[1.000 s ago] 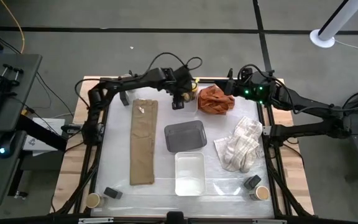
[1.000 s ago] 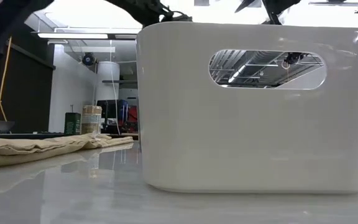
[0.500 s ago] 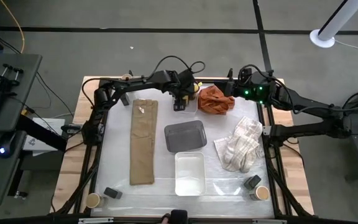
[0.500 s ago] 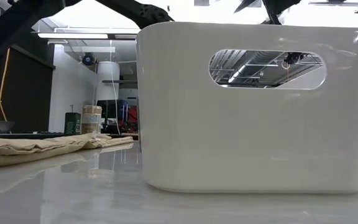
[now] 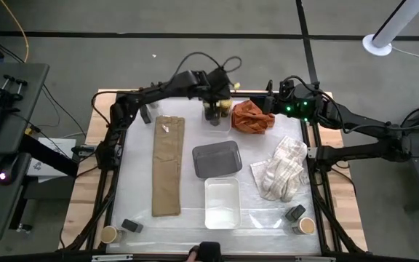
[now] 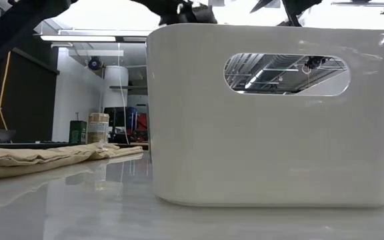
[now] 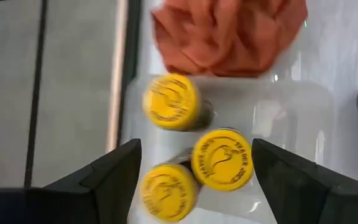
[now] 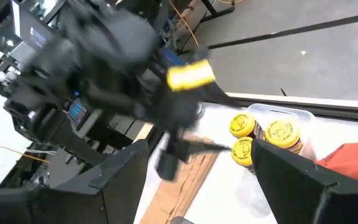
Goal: Sort spices by type
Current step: Put the top right black seasoning bottle into the black bin
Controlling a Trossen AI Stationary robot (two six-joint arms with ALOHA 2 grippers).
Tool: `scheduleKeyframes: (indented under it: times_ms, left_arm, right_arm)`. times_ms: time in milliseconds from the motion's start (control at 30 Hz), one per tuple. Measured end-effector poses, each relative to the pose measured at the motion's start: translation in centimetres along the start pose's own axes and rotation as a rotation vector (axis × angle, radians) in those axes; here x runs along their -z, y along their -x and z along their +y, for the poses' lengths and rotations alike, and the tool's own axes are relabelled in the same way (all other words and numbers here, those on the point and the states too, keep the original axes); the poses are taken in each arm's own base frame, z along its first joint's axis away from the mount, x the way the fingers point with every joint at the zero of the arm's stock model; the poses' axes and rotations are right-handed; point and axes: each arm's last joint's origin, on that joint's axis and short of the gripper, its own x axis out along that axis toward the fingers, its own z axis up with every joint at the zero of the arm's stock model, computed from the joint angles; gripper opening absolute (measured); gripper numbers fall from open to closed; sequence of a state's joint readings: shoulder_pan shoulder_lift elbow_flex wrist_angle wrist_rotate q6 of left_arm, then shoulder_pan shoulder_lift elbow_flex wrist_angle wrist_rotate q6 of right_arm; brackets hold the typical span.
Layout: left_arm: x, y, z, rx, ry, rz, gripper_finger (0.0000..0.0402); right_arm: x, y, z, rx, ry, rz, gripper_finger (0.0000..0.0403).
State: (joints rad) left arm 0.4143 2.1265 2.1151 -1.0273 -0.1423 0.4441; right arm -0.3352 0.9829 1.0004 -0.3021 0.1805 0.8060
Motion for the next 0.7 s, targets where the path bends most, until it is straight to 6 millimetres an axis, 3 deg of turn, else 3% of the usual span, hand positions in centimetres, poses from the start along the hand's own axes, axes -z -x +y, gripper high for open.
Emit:
scheduleKeyframes:
  times_ms: [200, 367, 567, 700]
  left_arm:
    - [0.7, 4.6, 2.8, 0.126, 0.316, -0.120, 0.0291]
    - [1.7, 6.6, 3.4, 0.243, 0.440, -0.139, 0.0291]
    - [2.8, 8.5, 0.4, 0.284, 0.489, -0.255, 0.0291]
    - [5.8, 8.3, -2.9, 0.300, 0.618, -0.437, 0.0291]
  right_arm:
    - [-0.1, 0.0, -0.1, 0.005, 0.037, -0.004, 0.0279]
    - [-0.7, -0.1, -0.8, 0.033, 0.062, -0.020, 0.0279]
    - [-1.6, -1.0, -3.4, 0.155, 0.069, 0.035, 0.0279]
    - [-1.9, -2.2, -6.3, 0.335, 0.020, 0.094, 0.0279]
